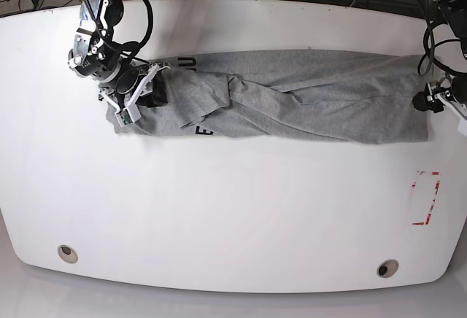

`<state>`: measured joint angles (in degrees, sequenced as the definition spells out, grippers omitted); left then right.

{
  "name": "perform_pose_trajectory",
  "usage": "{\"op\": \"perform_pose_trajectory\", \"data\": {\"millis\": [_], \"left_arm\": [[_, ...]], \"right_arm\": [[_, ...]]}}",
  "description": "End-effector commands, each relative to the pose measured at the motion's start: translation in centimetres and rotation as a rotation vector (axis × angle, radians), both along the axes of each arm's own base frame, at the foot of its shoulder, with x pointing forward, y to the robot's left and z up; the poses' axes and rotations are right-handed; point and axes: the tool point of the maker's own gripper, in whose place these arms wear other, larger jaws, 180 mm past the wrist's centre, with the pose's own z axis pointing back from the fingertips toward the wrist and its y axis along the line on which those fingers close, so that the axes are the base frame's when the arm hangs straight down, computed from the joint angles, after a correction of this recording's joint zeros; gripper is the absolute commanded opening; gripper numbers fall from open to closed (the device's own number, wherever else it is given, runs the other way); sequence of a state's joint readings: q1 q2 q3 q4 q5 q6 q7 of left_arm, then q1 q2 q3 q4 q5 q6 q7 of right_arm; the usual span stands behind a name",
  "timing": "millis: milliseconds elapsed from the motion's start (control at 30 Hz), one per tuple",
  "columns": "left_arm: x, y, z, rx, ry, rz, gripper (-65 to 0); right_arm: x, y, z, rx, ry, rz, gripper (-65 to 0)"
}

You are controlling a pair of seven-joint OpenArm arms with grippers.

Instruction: Fold the T-shirt properly

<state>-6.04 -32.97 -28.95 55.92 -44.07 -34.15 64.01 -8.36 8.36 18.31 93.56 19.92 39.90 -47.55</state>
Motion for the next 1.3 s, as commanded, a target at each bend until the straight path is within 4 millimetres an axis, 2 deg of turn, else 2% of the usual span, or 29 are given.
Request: {"op": "perform_pose_trajectory", "data": {"millis": [0, 300, 400, 500, 633, 733, 800, 1033, 1200, 1267], "left_arm": [[0.7, 0.4, 1.2, 0.029, -0.025, -0.038, -20.1], [-0.2, -2.6, -0.6, 0.021, 0.040, -0.189, -20.6], [-0.5, -2.9, -0.7, 0.019, 0.054, -0.205, -21.8], [-0.5, -3.0, -0.6, 0.027, 0.055, -0.216, -28.3], [-0.7, -3.0, -0.7, 0.030, 0.066, -0.220, -46.1], [-1.4, -3.0, -1.1, 0.028, 0.081, -0.222, -56.9], [-1.4, -3.1, -1.1, 0.027, 0.080, -0.222, -60.0], [-1.3, -3.1, -0.9, 0.036, 0.078, -0.232, -60.7], [-0.1, -3.9, 1.9, 0.124, 0.037, -0.323, -60.7], [0.6, -5.2, 3.1, 0.161, 0.005, -0.375, -60.7]], "right_arm": [[1.0, -0.2, 1.3, 0.012, -0.054, -0.004, -53.1], [1.0, -0.2, 1.3, 0.012, -0.054, -0.004, -53.1], [1.0, -0.2, 1.3, 0.012, -0.054, -0.004, -53.1], [1.0, -0.2, 1.3, 0.012, -0.054, -0.004, -53.1], [1.0, -0.2, 1.3, 0.012, -0.054, -0.004, -53.1], [1.0, -0.2, 1.3, 0.012, -0.054, -0.004, -53.1], [1.0, -0.2, 1.3, 0.012, -0.054, -0.004, -53.1], [1.0, -0.2, 1.3, 0.012, -0.054, -0.004, -53.1], [1.0, -0.2, 1.3, 0.012, -0.054, -0.005, -53.1], [1.0, -0.2, 1.3, 0.012, -0.054, -0.005, -53.1]]}}
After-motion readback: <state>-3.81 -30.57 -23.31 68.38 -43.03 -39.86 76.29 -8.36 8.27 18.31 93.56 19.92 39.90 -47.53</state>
